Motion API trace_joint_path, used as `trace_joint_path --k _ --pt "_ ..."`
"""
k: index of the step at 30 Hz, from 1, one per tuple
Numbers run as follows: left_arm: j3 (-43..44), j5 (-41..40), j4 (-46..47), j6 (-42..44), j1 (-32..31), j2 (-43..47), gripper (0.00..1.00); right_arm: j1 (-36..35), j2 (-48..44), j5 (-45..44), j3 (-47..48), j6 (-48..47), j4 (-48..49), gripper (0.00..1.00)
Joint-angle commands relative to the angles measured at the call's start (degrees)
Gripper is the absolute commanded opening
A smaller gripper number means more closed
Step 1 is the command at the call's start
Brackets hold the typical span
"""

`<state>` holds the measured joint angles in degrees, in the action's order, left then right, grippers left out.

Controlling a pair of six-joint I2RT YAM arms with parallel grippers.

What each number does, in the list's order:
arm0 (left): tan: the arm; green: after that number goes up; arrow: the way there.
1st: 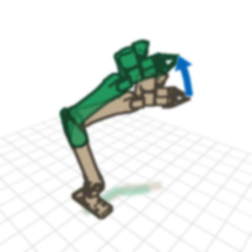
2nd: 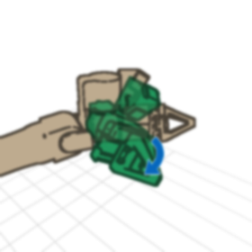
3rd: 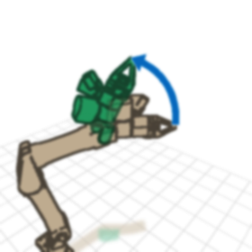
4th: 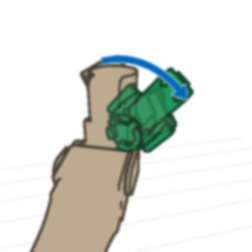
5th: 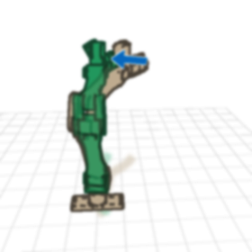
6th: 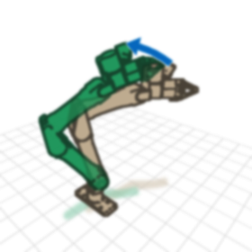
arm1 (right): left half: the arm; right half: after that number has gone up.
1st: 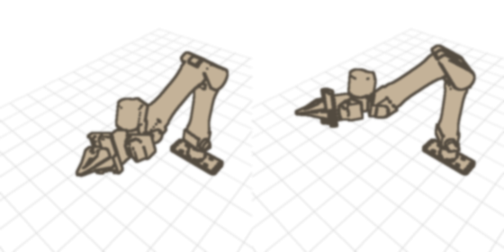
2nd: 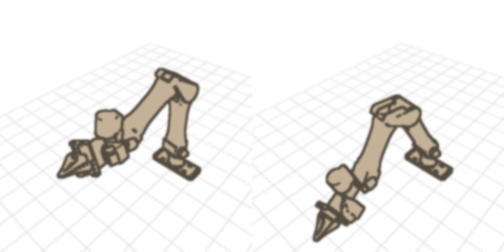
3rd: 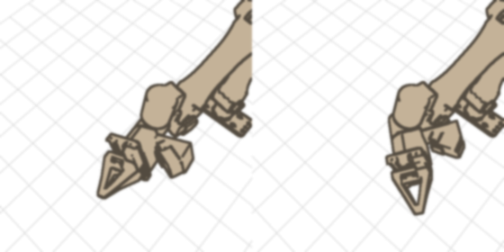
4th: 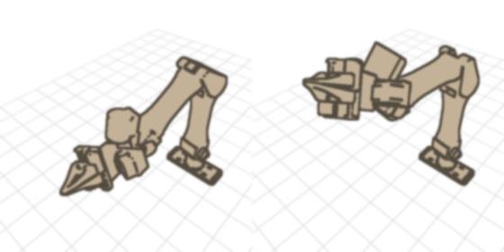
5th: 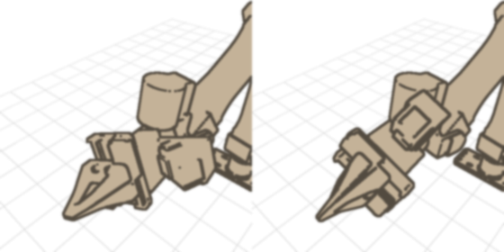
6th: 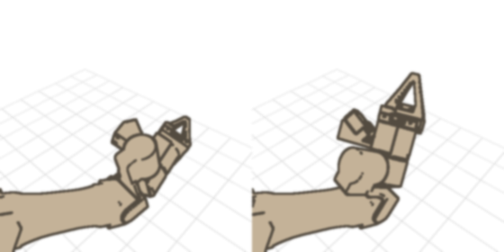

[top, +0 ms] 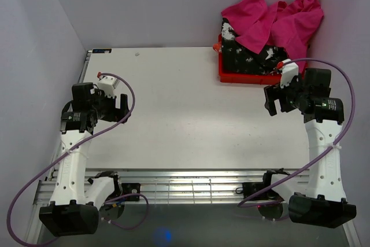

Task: Fold and stack the trousers
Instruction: Grab the trousers from the pile

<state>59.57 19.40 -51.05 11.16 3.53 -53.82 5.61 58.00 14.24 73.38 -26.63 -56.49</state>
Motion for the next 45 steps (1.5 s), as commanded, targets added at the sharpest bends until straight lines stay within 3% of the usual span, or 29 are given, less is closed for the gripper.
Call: trace_joint_path --k 1,8,14,23,34,45 --pt "2.48 0.3 0.51 0.0 0.07 -1.11 0.98 -0.07 2.12 -0.7 5.18 2.98 1.9 0.9" --pt "4.15 1.52 0.95 -0.26 0.07 -1.11 0.98 -0.07 8.26 -4.65 12.38 8.17 7.88 0.9" --pt "5.29 4.77 1.04 -1.31 0.07 -2.86 0.98 0.11 18.46 -9.48 25.38 13.97 13.58 0.9" --pt "5.64 7.84 2.0 -3.69 0.07 -4.45 0.98 0.19 28.91 -12.56 27.25 19.16 31.16 0.9" --pt "4.24 6.45 1.92 -3.86 0.07 -3.04 0.98 1.34 55.01 -21.97 48.58 20.57 38.73 0.9" --pt "1.43 3.98 2.62 -4.04 0.07 -3.83 0.98 1.87 70.93 -16.7 56.34 23.12 52.09 0.9"
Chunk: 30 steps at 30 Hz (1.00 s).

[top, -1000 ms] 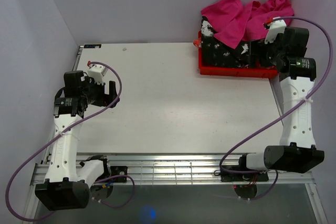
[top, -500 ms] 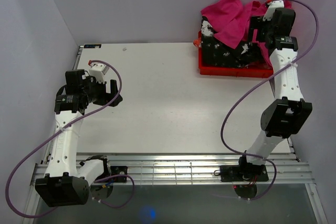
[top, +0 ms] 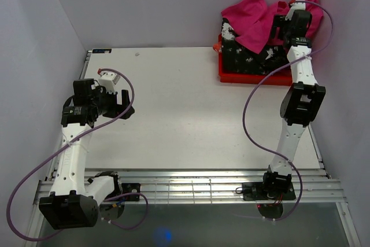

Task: Fold and stack the trousers
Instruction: Grab the trousers from the pile, then move the trousers to the center of the board

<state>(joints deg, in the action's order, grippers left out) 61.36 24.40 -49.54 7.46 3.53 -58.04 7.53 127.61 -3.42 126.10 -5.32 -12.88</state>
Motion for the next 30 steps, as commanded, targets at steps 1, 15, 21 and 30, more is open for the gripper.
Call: trace_joint_path --k 1,15,21,30 --pt "-0.28 -1.37 1.46 -0.61 0.07 0.12 0.98 -0.06 2.11 0.96 4.06 1.98 9.8 0.9" --pt "1.21 -0.67 3.31 -2.63 0.07 -1.2 0.98 -2.08 -11.22 8.25 6.97 3.38 17.26 0.08" --pt "1.83 -1.9 4.01 -4.92 0.07 0.03 0.98 -7.26 -24.77 9.75 6.7 7.69 22.98 0.08" --pt "7.18 -6.12 4.63 -7.63 0.16 0.3 0.98 -27.81 -37.51 9.66 2.58 4.54 25.63 0.08"
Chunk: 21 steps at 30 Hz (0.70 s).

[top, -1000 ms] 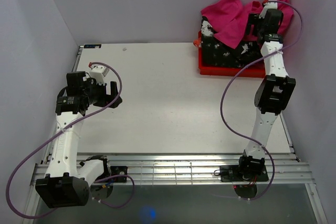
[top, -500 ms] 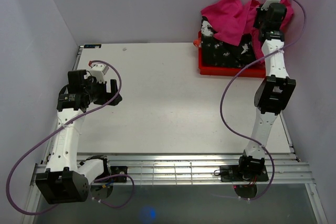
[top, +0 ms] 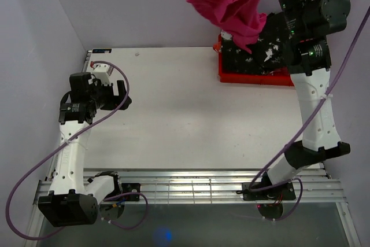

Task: Fold and stack the trousers
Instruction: Move the trousers to the center of the board

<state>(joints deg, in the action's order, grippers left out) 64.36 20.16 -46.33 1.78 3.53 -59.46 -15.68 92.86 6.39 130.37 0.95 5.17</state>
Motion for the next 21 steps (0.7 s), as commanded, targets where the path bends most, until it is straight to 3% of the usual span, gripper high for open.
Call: trace_joint_path --k 1,7,15,18,20,21 --pt "5.07 -1.71 1.33 -3.09 0.25 1.72 0.98 -6.53 -3.55 -0.41 -4.91 -2.7 7.4 0.08" --pt "13.5 -0.21 0.54 -6.34 2.27 1.28 0.98 -17.88 -4.97 -1.04 -14.95 3.15 1.87 0.08" --pt "15.71 -1.71 2.38 -12.06 9.12 0.23 0.98 -25.53 -0.58 12.75 -17.52 10.3 -0.6 0.08" --pt "15.54 5.9 4.13 -14.16 13.15 -2.66 0.98 -28.08 -1.01 18.03 -17.33 10.21 -4.46 0.08" --pt "15.36 10.84 6.07 -14.44 13.7 -4.6 0.98 -28.96 -5.03 19.62 -20.83 8.29 -9.02 0.08" --pt "15.27 17.39 6.94 -13.31 13.7 -6.52 0.98 -28.97 -7.14 19.27 -26.6 5.93 -10.34 0.08"
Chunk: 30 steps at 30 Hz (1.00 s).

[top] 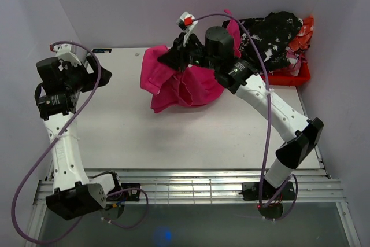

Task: Fold and stack the trousers
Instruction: Move the trousers to the center of the board

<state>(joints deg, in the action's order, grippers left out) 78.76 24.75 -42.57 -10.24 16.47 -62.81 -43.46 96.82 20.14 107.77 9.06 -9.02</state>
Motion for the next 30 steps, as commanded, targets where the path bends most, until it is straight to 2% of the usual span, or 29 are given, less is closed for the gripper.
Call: trace_joint_path --k 1,3,4,5,7,9,10,11,13,14,16,17,20,21,26,30 --pt "0.52 16.43 5.11 -0.75 0.76 -4.07 0.98 -1.19 -13.38 4.65 -7.53 -3.68 2.53 0.08" --pt "0.08 21.37 6.61 0.39 -0.46 -6.09 0.98 -0.84 -22.6 2.89 -15.88 -8.16 -0.29 0.08" --pt "0.25 22.0 7.49 1.09 -1.87 -8.28 0.98 -0.92 -25.94 2.02 -24.97 -14.01 -1.08 0.08" --pt "1.3 21.66 7.85 1.97 -5.53 -9.52 0.98 -0.84 -32.94 -1.47 -29.41 -15.55 -1.7 0.08" --pt "2.36 20.34 9.59 3.12 -9.42 -13.72 0.98 -0.83 -39.04 -5.18 -38.71 -20.19 -6.08 0.08" --pt "4.2 20.34 11.27 1.99 -14.08 -17.24 0.98 -0.66 -46.52 -14.39 -42.88 -21.45 -10.73 0.08" --pt "4.82 19.73 13.45 0.06 -15.49 -19.18 0.98 -0.4 -48.46 -17.82 -44.21 -22.67 -12.24 0.08" --pt "5.69 18.59 14.26 -0.22 -20.55 -23.29 0.98 -0.22 -51.87 -24.64 -46.31 -22.94 -13.38 0.08" --pt "9.2 15.6 14.97 -0.13 -24.8 -27.79 0.98 -0.13 -54.62 -30.22 -47.82 -22.77 -16.8 0.08" --pt "10.7 12.89 14.79 0.3 -28.47 -32.77 0.98 -0.13 -56.72 -33.82 -49.04 -22.51 -17.87 0.08" --pt "13.69 10.76 16.18 -1.0 -31.05 -37.45 0.98 -0.13 -58.4 -37.35 -50.63 -22.16 -20.67 0.08" --pt "14.13 9.62 17.5 -4.32 -32.63 -39.57 0.98 0.48 -59.71 -39.89 -51.42 -22.33 -21.65 0.08" --pt "16.42 8.65 21.55 -7.95 -35.87 -47.48 0.98 2.15 -62.7 -42.37 -54.93 -23.56 -24.46 0.08" --pt "17.21 6.04 22.26 -7.95 -37.11 -50.46 0.98 2.33 -63.32 -42.81 -56.25 -24.26 -25.51 0.08" --pt "19.4 1.18 29.9 -9.88 -42.3 -57.24 0.98 4.43 -65.26 -46.5 -58.19 -25.14 -29.65 0.08" --pt "23.54 6.35 33.85 -14.79 -43.54 -63.22 0.98 5.14 -65.79 -46.68 -59.51 -25.41 -30.45 0.08"
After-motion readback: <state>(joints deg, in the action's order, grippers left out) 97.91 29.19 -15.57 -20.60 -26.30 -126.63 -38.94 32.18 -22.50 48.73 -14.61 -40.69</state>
